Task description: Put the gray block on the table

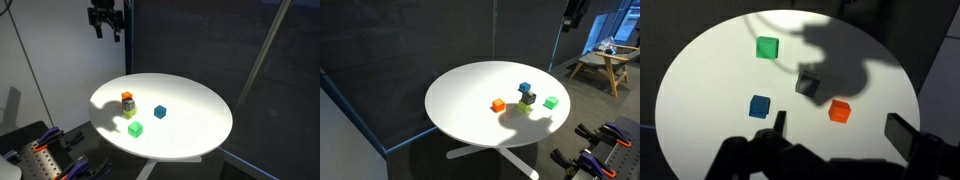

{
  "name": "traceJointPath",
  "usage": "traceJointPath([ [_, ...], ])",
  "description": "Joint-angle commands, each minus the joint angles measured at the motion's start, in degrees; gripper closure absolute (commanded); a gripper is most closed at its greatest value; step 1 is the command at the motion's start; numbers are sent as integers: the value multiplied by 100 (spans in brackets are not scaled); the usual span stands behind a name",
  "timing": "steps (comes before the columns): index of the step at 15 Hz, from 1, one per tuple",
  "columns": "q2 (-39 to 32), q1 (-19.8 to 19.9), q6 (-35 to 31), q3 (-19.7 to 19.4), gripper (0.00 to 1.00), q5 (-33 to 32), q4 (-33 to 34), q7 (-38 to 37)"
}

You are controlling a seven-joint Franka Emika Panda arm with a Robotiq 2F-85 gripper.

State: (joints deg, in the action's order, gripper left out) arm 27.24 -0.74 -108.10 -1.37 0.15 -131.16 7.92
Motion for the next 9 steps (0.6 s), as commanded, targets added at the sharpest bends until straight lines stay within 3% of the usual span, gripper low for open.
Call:
traceJointPath([
  [1, 1, -14, 9, -10, 0, -6, 11, -7],
  [9, -54, -13, -76, 84, 0, -116, 25, -81],
])
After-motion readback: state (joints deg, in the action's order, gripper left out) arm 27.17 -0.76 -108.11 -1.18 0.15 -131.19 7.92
